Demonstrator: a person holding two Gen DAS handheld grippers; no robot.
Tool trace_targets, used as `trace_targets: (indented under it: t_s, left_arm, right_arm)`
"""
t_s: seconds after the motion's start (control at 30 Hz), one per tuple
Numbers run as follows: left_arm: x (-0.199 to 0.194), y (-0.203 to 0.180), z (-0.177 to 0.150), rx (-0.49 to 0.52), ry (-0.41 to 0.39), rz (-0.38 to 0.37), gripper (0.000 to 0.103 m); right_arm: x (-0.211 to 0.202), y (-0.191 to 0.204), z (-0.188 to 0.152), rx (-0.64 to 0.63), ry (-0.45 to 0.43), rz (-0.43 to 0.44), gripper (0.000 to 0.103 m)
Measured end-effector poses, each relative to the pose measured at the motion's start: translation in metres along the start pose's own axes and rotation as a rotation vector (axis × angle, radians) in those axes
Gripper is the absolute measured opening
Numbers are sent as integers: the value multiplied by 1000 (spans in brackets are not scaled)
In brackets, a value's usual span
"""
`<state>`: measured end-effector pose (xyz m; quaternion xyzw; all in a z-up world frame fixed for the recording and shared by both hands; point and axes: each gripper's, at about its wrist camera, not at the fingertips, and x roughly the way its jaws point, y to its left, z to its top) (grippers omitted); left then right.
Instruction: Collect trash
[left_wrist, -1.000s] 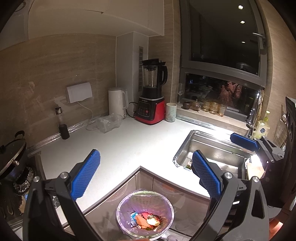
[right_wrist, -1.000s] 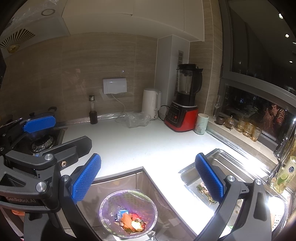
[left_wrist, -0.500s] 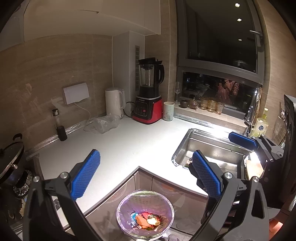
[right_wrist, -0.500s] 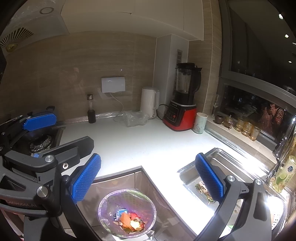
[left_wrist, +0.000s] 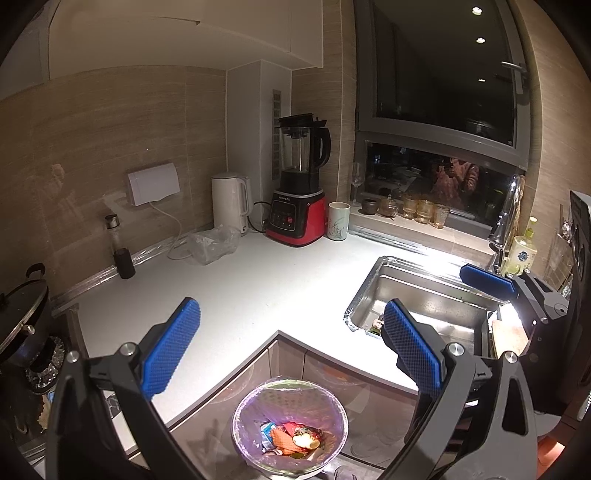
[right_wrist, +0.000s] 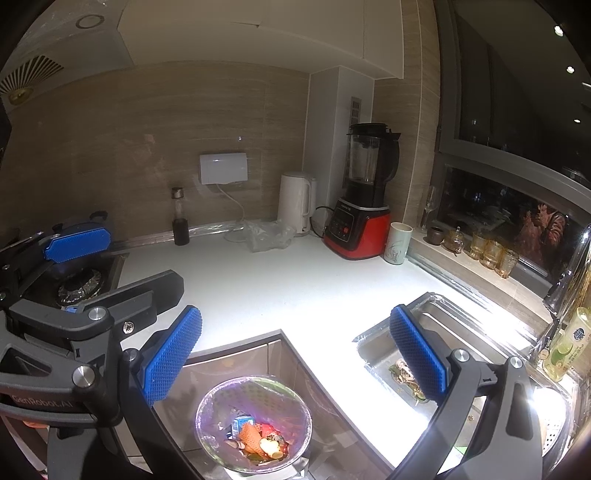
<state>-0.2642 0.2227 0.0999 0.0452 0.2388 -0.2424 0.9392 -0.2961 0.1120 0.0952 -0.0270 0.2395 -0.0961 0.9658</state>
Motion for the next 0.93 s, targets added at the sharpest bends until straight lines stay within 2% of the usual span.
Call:
trace_targets:
  t_s: [0.6,0.93]
  left_arm:
    - [-4,2,-4,7,-42,39,95]
    - [5,12,-2,-10,1,6,95]
  right_arm:
    - [6,8,2,-4,5,2,101]
    - [10,16,2,-2,11,-3,101]
